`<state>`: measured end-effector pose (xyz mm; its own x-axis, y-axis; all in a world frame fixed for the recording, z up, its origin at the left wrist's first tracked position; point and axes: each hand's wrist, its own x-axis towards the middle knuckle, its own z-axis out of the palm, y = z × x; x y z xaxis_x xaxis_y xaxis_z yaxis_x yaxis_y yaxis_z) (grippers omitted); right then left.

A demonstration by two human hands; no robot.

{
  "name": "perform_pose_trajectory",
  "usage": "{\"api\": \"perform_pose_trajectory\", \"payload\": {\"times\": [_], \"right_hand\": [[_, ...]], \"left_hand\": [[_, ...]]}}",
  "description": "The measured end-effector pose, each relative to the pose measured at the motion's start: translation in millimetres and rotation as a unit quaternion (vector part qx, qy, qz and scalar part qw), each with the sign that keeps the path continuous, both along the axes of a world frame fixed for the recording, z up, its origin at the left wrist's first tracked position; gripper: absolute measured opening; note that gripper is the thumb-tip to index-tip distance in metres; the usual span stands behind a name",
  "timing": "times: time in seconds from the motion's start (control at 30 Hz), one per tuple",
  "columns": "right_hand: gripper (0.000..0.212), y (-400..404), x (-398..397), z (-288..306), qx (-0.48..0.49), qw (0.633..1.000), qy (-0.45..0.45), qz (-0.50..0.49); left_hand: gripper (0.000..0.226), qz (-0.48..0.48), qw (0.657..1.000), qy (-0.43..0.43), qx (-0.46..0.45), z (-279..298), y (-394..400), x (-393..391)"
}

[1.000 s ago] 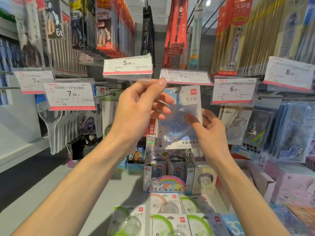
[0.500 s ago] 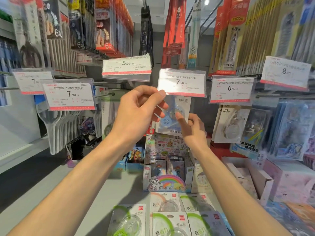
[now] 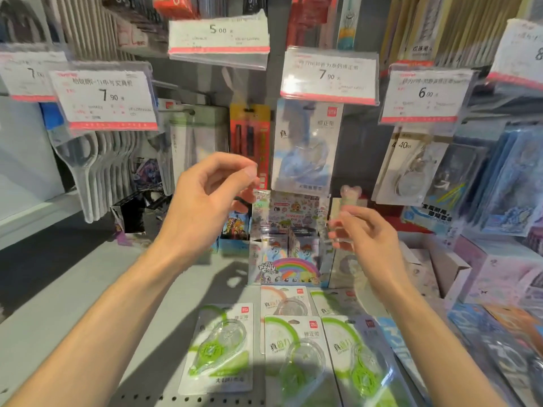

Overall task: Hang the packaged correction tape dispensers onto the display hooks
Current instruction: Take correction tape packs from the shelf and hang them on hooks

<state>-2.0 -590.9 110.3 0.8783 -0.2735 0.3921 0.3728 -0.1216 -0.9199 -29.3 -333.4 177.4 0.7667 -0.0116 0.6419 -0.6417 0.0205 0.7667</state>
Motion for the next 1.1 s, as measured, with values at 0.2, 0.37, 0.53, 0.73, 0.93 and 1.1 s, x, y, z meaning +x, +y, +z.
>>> {"api": "perform_pose_trajectory", "payload": {"times": [0.2,0.37,0.53,0.73,0.93,1.1], "right_hand": [[0.009,13.9,-21.4,-45.8,0.029,0.996,0.053,0.062],[0.012,32.4,-29.3,-79.0,0.015,0.988,0.115,0.105],[0.011,46.7,-31.4,-98.6,-0.005,0.979,0.150,0.138],[0.008,56.2,-33.3,-104.6,-0.023,0.973,0.160,0.163],[0.007,60.0,-30.9,-103.2,-0.050,0.976,0.163,0.139],[0.005,73.2,-22.2,-96.9,-0.052,0.973,0.173,0.143]], "left_hand": [[0.011,0.046,0.992,0.107,0.051,-86.6,24.7,0.0],[0.030,0.074,0.943,0.217,0.243,-156.6,42.7,-1.5],[0.074,0.133,0.826,0.201,0.510,-190.3,49.6,-4.4],[0.077,0.128,0.818,0.187,0.529,-197.6,47.9,-6.2],[0.057,0.106,0.856,0.177,0.474,-187.6,56.5,-4.5],[0.083,0.113,0.897,0.138,0.405,-167.1,48.3,0.0]]}}
